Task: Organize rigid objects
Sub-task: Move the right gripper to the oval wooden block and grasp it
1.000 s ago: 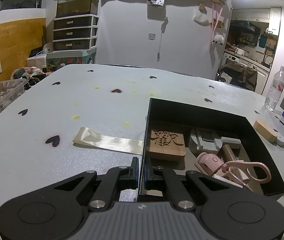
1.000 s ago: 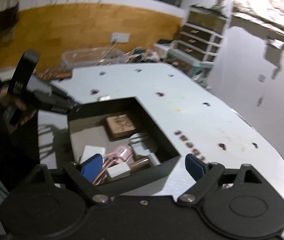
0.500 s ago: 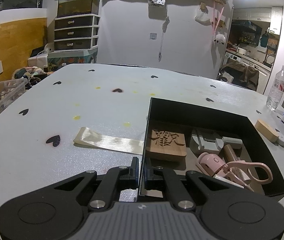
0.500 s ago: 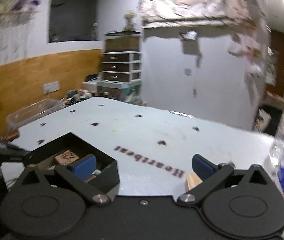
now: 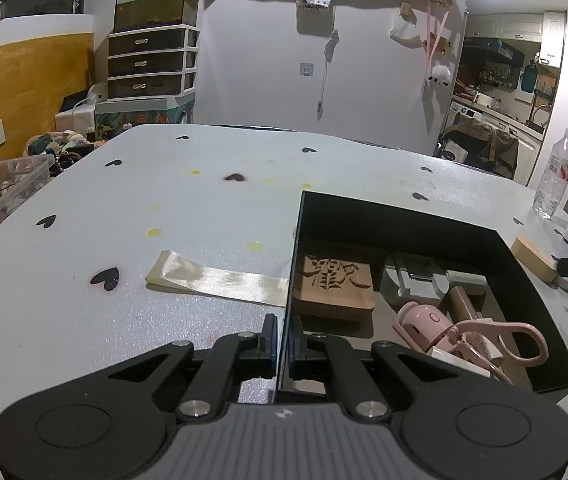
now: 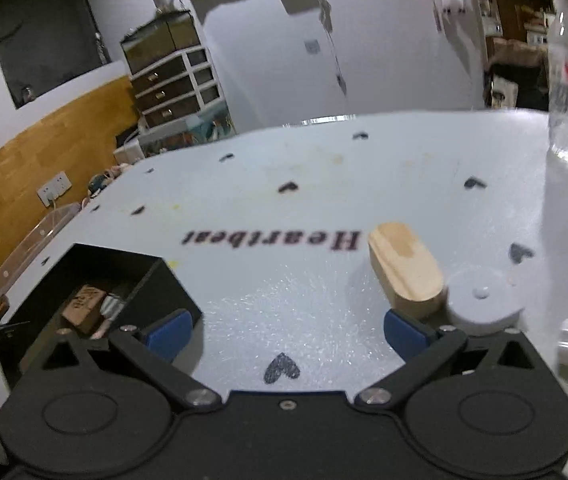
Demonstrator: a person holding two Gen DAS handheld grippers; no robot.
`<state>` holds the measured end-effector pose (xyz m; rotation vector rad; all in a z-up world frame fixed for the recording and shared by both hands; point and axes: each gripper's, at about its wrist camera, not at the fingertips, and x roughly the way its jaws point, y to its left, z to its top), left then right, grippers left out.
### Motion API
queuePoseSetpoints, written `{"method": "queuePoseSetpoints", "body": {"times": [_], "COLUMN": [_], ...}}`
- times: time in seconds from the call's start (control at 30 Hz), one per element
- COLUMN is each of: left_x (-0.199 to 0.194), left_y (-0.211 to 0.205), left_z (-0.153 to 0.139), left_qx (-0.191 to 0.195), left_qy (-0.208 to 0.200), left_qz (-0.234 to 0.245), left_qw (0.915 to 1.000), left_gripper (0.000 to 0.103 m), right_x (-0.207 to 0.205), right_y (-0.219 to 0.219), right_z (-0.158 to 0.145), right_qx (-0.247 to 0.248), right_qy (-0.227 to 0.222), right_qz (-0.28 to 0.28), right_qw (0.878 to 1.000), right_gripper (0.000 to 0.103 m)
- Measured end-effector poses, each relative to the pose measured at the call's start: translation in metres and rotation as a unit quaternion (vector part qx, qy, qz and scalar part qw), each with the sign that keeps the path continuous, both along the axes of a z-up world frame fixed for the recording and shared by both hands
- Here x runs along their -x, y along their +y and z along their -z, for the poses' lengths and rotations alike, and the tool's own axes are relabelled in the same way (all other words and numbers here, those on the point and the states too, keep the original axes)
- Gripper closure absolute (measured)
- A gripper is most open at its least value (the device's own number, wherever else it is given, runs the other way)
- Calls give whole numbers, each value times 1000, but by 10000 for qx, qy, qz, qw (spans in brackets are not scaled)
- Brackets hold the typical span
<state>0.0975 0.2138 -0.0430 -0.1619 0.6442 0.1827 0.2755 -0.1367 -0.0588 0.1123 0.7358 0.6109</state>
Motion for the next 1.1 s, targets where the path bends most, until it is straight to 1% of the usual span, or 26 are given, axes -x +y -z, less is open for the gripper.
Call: {"method": "queuePoseSetpoints", "body": {"times": [0.1,0.17,0.27,0.4,0.5,0.7,0.77,0.93,1.03,1.1], "left_x": [0,0,0,-3,-6,-6,-6,-6,-6,-7], "left_y": [0,0,0,-1,-1,-1,-1,-1,-1,-1], "left_z": [0,0,0,3,5,6,6,7,7,7], "left_qx": [-7,-4,0,19,25,29,28,39,32,36], "left_qy": [3,1,-1,15,41,52,54,56,67,69], "left_qz": [3,3,6,23,21,18,22,27,39,48], "left_qw": [10000,10000,10000,10000,10000,10000,10000,10000,10000,10000], "left_gripper": [98,98,98,98,98,98,98,98,98,98], "right_x": [-14,-21,-30,-39,-49,-72,-80,-100,-110,-114], "right_y": [5,6,1,-8,-10,6,13,33,38,40], "right_z": [12,18,22,25,26,24,24,26,27,28], "right_qx": [-145,-147,-38,178,159,328,452,957,1098,1212], "right_qy": [195,269,239,85,115,54,13,-102,-123,-154], "right_qz": [-6,112,429,870,984,1130,1202,1382,1487,1480], "right_qw": [9997,9995,9988,9960,9949,9930,9917,9857,9827,9814], "right_gripper": [0,0,1,1,1,1,1,1,5,5]}}
